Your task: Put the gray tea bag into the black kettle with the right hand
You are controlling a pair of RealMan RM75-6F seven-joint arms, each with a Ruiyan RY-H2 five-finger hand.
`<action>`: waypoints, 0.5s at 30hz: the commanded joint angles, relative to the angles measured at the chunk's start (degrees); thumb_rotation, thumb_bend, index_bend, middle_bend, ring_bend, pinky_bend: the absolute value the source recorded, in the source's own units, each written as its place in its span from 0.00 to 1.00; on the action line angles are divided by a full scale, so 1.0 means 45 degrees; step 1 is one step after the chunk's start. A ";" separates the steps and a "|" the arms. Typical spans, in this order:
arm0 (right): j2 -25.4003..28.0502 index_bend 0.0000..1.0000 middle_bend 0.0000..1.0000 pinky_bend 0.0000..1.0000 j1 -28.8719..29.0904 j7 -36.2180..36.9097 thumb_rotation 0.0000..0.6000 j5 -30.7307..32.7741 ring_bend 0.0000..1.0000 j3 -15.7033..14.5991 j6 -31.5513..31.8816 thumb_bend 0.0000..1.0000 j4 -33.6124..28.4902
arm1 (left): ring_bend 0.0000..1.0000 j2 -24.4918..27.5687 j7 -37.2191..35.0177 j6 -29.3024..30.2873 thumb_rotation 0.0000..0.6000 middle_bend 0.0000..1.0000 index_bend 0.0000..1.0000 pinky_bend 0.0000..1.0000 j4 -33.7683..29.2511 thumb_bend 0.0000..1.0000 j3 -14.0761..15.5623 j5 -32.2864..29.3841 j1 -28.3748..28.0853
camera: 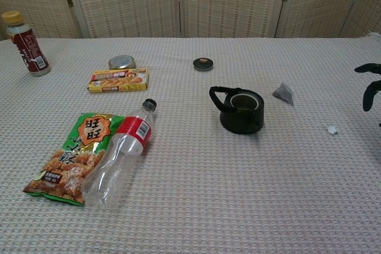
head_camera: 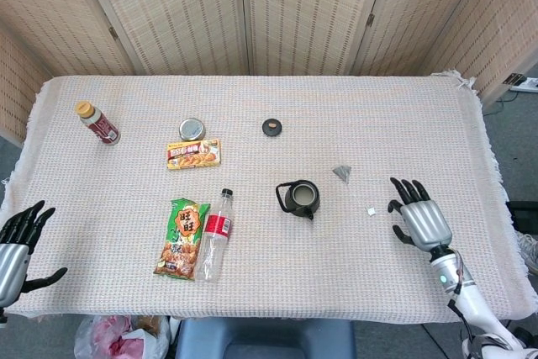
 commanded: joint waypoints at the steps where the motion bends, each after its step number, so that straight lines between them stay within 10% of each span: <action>1: -0.0485 0.43 0.00 0.00 0.0379 -0.0209 1.00 0.0392 0.00 0.0103 -0.0539 0.30 0.0600 | 0.00 0.0013 -0.0042 -0.0052 1.00 0.00 0.00 0.11 0.0022 0.12 -0.0003 -0.0026 -0.0019; 15: -0.1699 0.43 0.00 0.00 0.1228 -0.0432 1.00 0.1117 0.00 0.0282 -0.1378 0.30 0.2133 | 0.00 0.0058 -0.0160 -0.0280 1.00 0.00 0.00 0.11 0.0057 0.12 -0.0037 -0.0193 -0.0097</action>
